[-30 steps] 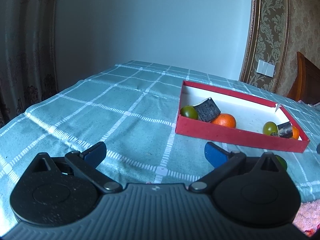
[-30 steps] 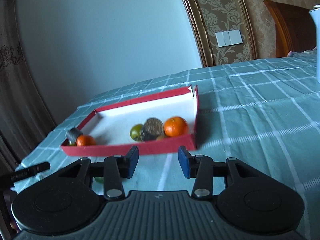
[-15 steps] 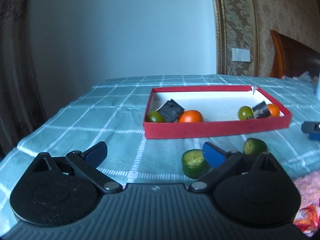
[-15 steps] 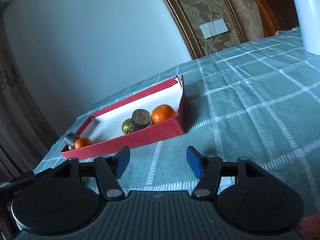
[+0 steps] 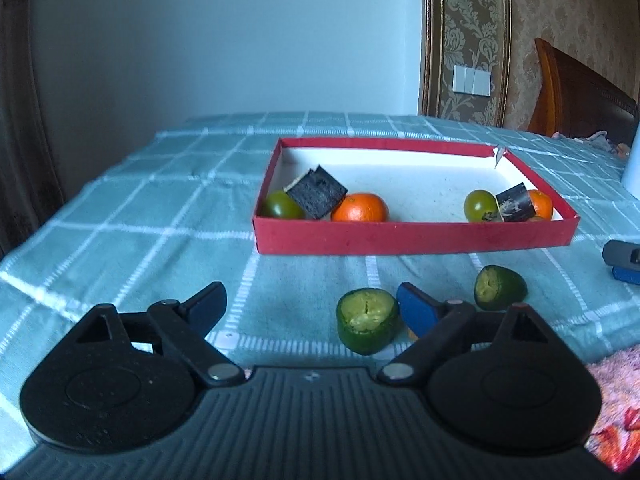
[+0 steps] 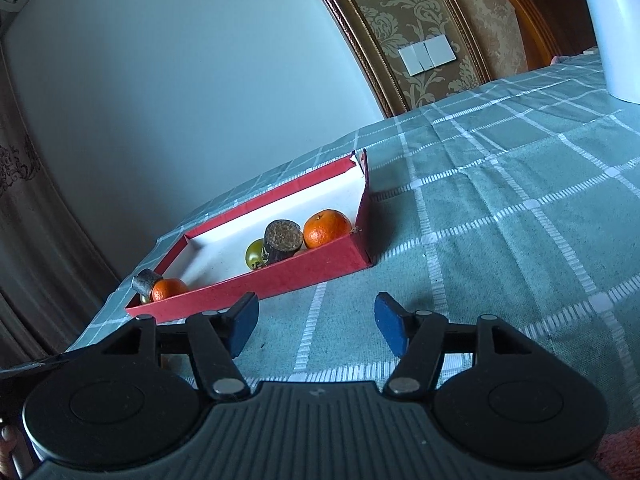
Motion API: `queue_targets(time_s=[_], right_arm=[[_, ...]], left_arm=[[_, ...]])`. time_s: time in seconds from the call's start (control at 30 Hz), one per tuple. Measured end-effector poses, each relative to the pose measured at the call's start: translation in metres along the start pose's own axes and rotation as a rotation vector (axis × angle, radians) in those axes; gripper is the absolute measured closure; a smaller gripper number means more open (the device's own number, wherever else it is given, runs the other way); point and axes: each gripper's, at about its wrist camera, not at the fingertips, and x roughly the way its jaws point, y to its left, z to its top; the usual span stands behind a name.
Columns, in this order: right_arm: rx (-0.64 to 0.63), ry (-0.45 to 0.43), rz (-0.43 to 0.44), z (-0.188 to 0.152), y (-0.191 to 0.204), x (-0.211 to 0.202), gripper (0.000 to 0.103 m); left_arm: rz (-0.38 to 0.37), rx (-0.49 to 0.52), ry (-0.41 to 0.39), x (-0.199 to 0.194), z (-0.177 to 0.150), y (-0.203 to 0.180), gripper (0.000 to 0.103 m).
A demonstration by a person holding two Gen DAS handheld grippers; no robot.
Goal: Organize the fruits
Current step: 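Withdraw the right gripper while moving the left gripper toward a cut lime half, then grasp the cut green lime half with the left gripper and lift it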
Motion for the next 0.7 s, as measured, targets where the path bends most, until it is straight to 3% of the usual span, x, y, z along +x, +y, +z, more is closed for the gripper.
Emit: queue_targets(time_s=[0.13,0.2,0.43,0.5,0.7], right_arm=[[0.004,-0.003,0.0,0.0,0.0,0.0,0.036],[0.006,-0.001,0.0,0.0,-0.001,0.001,0.036],[0.009,-0.001,0.0,0.0,-0.002,0.001,0.035],[0.011,-0.002,-0.001,0.0,-0.002,0.002,0.035],[0.014,-0.005,-0.002,-0.001,-0.003,0.001,0.035]], left_arm=[[-0.048,-0.02,0.033,0.007,-0.002,0.002,0.027],[-0.079,-0.016,0.037,0.007,-0.003,0.002,0.043],[-0.107,0.025,0.037,0.007,-0.004,-0.007,0.062],[-0.116,0.029,0.032,0.005,-0.005,-0.01,0.072],[-0.084,0.041,0.009,-0.001,-0.002,-0.018,0.074]])
